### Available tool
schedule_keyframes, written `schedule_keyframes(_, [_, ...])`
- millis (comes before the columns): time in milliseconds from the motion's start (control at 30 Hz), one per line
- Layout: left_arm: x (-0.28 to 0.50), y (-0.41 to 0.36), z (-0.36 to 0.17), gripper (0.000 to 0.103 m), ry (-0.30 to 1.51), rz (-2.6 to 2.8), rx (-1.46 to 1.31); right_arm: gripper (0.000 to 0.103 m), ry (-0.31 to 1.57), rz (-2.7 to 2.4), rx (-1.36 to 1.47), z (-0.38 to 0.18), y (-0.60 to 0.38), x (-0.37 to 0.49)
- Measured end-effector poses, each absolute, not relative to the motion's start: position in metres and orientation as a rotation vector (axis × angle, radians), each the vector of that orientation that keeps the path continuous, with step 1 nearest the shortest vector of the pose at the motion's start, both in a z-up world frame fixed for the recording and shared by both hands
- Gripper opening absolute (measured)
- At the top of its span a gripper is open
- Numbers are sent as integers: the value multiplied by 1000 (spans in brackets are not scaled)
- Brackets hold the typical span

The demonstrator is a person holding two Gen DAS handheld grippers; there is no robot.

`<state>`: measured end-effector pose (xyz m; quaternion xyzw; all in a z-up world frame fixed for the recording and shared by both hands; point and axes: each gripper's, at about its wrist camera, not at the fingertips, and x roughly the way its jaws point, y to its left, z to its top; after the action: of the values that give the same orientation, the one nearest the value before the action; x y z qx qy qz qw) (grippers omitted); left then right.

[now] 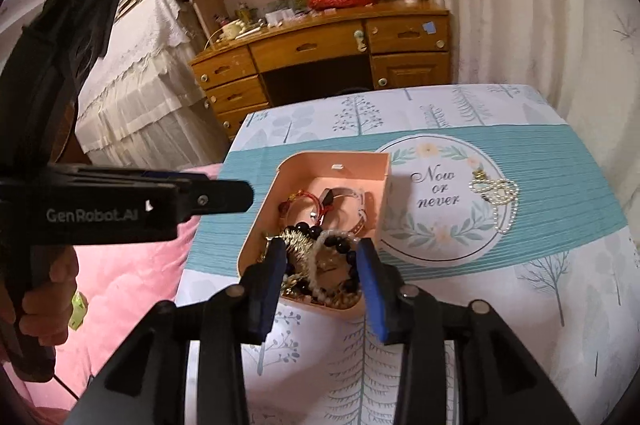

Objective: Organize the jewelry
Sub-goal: 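Carry the brooch into the pink tray and open the left gripper, then move the left gripper to the gold pendant while the right reaches the pearl strand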

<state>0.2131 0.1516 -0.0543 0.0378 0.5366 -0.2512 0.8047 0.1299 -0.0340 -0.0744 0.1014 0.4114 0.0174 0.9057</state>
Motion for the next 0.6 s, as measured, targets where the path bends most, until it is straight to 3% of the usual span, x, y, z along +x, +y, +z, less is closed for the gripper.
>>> schedule_keyframes(167, [210, 148, -58, 58, 1192, -522, 77, 38, 882, -8, 234, -76, -51, 128])
schedule_keyframes(233, [208, 143, -58, 61, 1217, -522, 84, 43, 906, -28, 255, -78, -61, 125])
schedule_keyframes(300, [207, 134, -57, 64, 1236, -531, 98, 55, 936, -48, 278, -81, -74, 121])
schedule_keyframes(400, [208, 113, -54, 68, 1270, -546, 130, 62, 971, -68, 273, -84, -92, 116])
schedule_keyframes(600, [218, 56, -52, 79, 1314, -527, 196, 67, 1049, -72, 163, -90, -135, 117])
